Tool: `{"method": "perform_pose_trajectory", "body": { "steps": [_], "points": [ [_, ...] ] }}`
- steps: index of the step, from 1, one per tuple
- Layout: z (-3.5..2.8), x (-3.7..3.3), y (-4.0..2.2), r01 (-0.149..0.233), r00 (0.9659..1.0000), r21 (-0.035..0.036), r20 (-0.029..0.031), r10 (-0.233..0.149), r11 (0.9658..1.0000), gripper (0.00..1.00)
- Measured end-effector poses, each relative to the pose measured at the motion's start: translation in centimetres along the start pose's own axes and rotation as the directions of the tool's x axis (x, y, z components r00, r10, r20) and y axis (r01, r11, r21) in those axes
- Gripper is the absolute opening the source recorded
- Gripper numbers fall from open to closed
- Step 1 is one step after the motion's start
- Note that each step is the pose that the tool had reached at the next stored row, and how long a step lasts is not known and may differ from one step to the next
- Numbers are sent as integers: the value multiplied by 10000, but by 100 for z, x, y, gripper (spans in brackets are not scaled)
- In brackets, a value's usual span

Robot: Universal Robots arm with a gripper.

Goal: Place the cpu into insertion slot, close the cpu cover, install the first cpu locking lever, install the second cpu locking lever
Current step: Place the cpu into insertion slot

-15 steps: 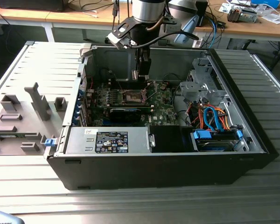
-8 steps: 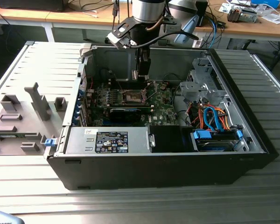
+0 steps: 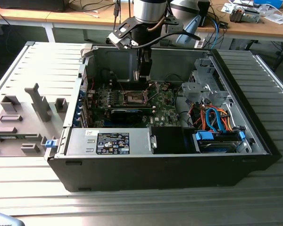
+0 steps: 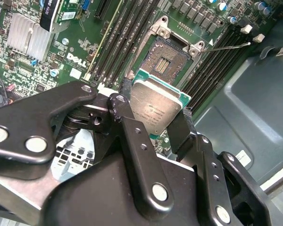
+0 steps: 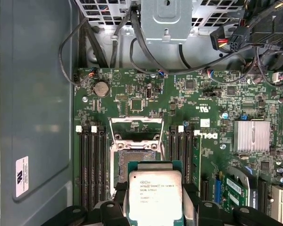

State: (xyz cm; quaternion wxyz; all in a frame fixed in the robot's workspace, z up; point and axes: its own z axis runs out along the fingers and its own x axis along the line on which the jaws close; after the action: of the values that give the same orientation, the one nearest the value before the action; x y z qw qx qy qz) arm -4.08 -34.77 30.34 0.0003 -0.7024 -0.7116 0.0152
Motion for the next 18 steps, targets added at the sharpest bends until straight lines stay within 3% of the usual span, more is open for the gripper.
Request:
{"method": "perform_pose_trajectory", "body": {
  "steps": [18],
  "points": [
    [3,0,0,-376,9993,8,-8,376,9993,55]
  ]
}}
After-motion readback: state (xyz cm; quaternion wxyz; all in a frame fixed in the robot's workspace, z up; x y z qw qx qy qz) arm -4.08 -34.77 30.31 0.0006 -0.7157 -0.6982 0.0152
